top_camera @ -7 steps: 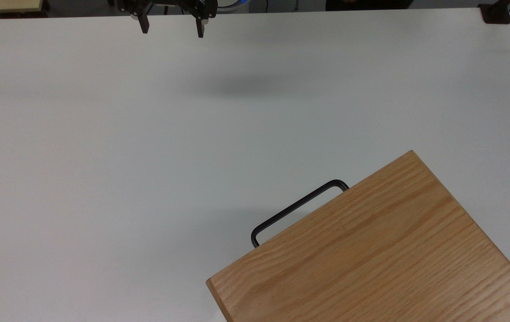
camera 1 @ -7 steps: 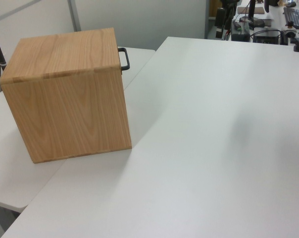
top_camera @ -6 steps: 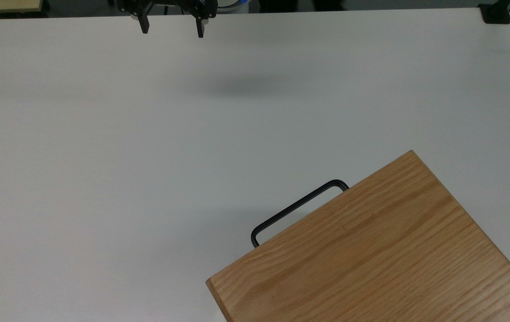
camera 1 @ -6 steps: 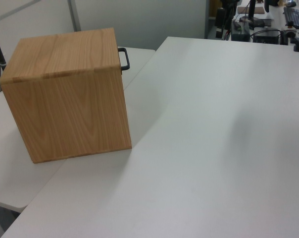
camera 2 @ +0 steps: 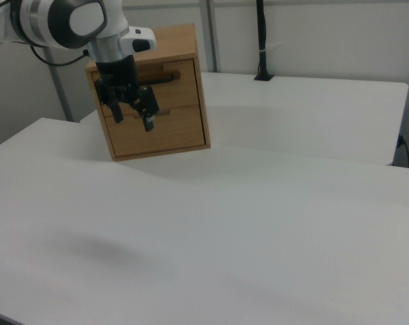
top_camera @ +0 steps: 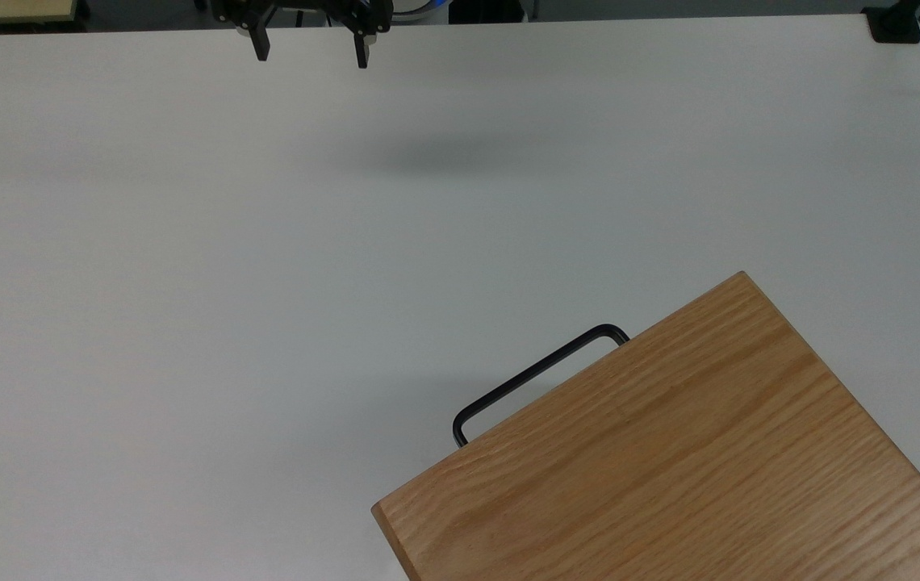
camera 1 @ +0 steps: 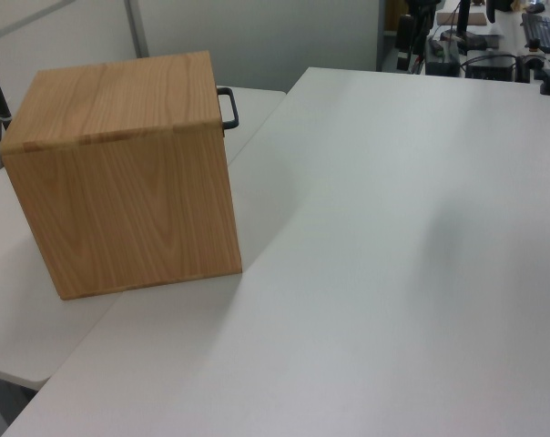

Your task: Open the drawer by sliding it

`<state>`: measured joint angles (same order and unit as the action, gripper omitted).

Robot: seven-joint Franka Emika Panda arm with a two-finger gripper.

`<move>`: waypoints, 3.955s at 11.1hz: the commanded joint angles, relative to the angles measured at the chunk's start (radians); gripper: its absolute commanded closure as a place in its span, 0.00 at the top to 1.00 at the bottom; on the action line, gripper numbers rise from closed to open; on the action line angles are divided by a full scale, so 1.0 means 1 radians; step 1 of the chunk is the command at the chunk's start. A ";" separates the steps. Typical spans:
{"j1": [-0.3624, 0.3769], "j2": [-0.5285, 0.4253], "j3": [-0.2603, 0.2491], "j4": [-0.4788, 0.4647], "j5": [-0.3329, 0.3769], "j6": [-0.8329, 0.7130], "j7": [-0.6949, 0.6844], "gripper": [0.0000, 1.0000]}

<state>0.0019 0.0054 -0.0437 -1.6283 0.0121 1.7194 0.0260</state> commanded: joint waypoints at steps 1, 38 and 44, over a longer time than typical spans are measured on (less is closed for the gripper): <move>0.009 -0.012 -0.001 -0.010 -0.014 0.002 -0.012 1.00; 0.164 0.427 -0.021 0.122 0.508 0.941 0.801 0.95; 0.173 0.481 0.045 0.225 0.500 0.973 0.779 0.55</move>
<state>0.1680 0.4687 -0.0267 -1.4315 0.4979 2.6847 0.8137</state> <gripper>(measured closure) 0.097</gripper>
